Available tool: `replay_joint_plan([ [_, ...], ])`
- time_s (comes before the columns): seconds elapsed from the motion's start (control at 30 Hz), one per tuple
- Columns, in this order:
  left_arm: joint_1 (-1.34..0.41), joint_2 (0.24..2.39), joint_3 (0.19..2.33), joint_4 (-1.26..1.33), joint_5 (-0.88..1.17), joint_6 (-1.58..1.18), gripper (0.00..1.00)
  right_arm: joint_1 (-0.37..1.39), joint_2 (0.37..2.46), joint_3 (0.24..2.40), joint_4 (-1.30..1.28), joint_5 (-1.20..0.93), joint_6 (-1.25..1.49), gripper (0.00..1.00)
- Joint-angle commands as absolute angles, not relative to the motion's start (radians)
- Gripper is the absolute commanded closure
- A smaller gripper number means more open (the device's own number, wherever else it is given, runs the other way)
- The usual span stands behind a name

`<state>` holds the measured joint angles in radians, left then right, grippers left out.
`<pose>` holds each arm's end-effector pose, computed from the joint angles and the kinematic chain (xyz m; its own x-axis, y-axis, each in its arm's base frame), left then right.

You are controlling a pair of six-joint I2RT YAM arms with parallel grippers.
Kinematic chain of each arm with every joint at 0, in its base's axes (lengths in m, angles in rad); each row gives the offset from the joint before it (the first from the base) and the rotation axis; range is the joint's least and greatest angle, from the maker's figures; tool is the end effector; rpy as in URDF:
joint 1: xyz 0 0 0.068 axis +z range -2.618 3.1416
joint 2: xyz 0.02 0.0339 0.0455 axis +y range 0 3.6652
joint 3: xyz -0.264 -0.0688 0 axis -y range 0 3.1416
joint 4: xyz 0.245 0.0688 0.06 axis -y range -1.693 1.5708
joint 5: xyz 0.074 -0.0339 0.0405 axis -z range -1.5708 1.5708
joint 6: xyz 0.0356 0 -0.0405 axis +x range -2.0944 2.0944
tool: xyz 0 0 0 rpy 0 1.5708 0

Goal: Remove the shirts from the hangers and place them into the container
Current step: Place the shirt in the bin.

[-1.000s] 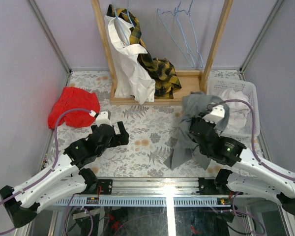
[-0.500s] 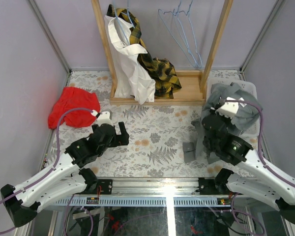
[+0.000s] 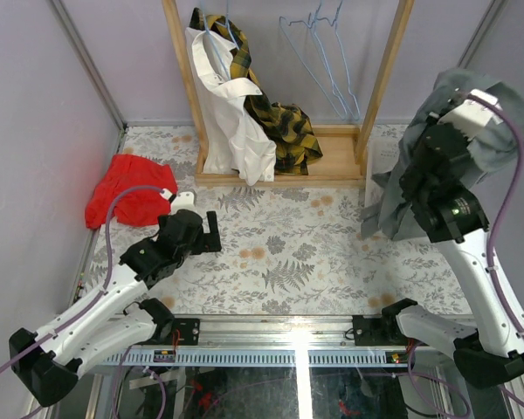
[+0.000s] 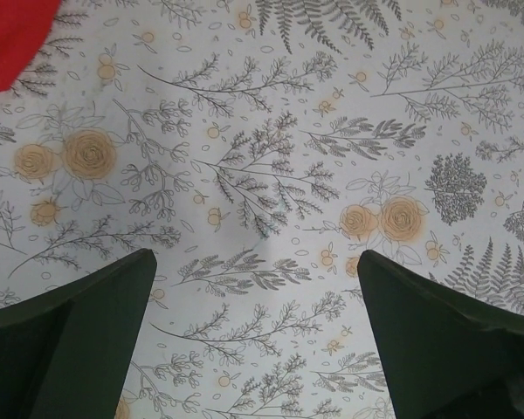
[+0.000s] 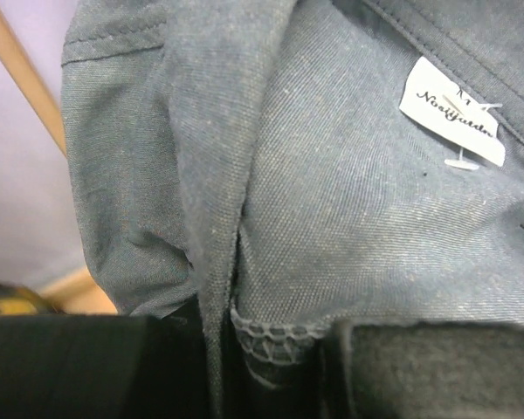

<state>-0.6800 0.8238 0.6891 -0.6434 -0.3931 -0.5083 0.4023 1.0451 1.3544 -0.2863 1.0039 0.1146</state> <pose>0.1389 -0.0948 0.2587 -0.6562 -0.0475 -0.7531 0.0564 0.9921 -0.1118 0.1919 0.0490 0.4757 0.0857 0.1032 -0.9910 0.5596 0.8179 0.1336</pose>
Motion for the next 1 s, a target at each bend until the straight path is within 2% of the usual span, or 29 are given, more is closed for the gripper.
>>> replay_joint_plan([
  [0.0,-0.658,0.779,0.715,-0.579,-0.428,-0.471,0.00,0.377,1.077,1.511,-0.126,0.986,-0.068,1.00],
  [0.2,-0.658,0.747,0.711,-0.564,-0.477,-0.461,0.00,0.350,1.177,1.667,-0.177,0.904,-0.068,1.00],
  [0.33,-0.658,0.741,0.711,-0.565,-0.489,-0.469,0.00,0.299,1.213,1.634,-0.165,0.867,-0.035,1.00],
  [0.5,-0.658,0.750,0.696,-0.564,-0.464,-0.493,0.00,0.118,1.309,1.574,-0.260,0.721,0.122,1.00],
  [0.63,-0.658,0.766,0.703,-0.570,-0.477,-0.494,0.00,-0.026,1.382,1.481,-0.299,0.443,0.274,1.00],
  [0.73,-0.658,0.776,0.711,-0.571,-0.471,-0.480,0.00,-0.042,1.462,1.382,-0.361,0.392,0.336,1.00],
  [0.87,-0.659,0.777,0.710,-0.572,-0.476,-0.482,0.00,-0.047,1.537,1.148,-0.315,0.301,0.422,1.00],
  [0.97,-0.658,0.777,0.710,-0.567,-0.473,-0.481,0.00,-0.049,1.615,1.068,-0.316,0.237,0.443,1.00],
])
